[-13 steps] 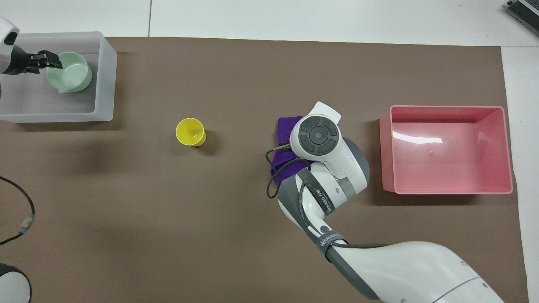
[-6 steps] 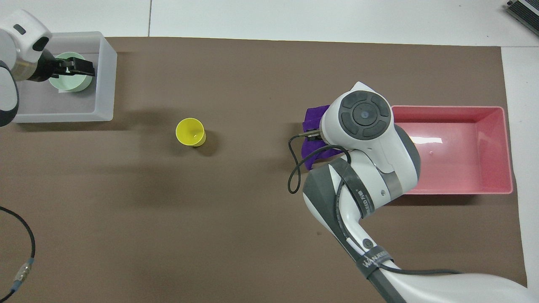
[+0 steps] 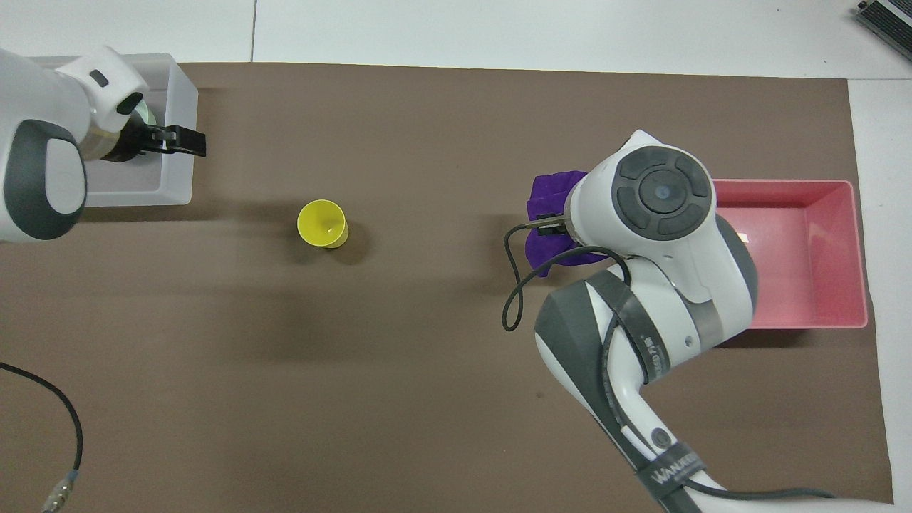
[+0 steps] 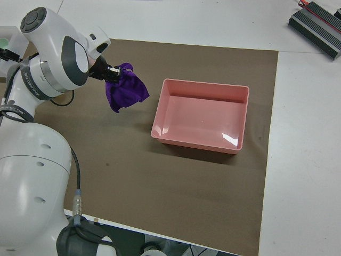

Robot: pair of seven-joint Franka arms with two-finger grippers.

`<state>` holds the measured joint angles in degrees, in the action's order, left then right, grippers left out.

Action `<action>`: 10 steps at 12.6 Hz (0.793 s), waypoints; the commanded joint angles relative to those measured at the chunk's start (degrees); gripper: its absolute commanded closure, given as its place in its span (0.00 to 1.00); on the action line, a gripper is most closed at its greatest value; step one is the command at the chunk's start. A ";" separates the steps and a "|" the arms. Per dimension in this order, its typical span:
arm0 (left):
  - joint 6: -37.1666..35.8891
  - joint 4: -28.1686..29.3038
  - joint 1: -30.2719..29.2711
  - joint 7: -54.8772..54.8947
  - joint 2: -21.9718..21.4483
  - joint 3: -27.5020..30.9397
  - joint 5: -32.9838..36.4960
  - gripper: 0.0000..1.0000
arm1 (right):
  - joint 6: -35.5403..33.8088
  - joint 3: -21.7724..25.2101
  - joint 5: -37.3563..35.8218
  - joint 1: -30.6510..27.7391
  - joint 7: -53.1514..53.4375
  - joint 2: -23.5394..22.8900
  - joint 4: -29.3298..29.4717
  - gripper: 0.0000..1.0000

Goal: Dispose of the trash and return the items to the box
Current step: 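Drop the cloth into the pink bin while the left gripper grasps the cup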

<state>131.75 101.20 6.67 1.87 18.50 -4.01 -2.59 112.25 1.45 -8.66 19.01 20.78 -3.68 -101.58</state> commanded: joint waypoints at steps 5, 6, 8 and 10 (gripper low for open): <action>11.33 14.45 7.30 -6.79 -4.87 0.85 0.92 0.00 | -2.05 -0.31 1.28 -14.59 -13.99 3.15 -1.68 1.00; 11.24 15.07 7.92 -6.88 -5.05 0.94 0.92 0.00 | -0.91 -0.31 1.28 -16.88 -15.66 3.24 -3.08 1.00; 11.33 16.04 8.01 -7.40 -5.49 0.85 0.92 0.00 | 2.52 -0.31 1.28 -19.78 -17.96 3.41 -6.95 1.00; 11.68 17.26 8.62 -7.93 -5.93 0.85 0.92 0.10 | 6.72 -0.31 1.37 -22.25 -19.72 3.15 -12.03 1.00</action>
<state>141.86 114.99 13.96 -4.39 15.05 -4.01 -2.59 114.45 1.78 -8.38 -1.19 3.05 -1.47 -108.01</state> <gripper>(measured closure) 0.004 0.943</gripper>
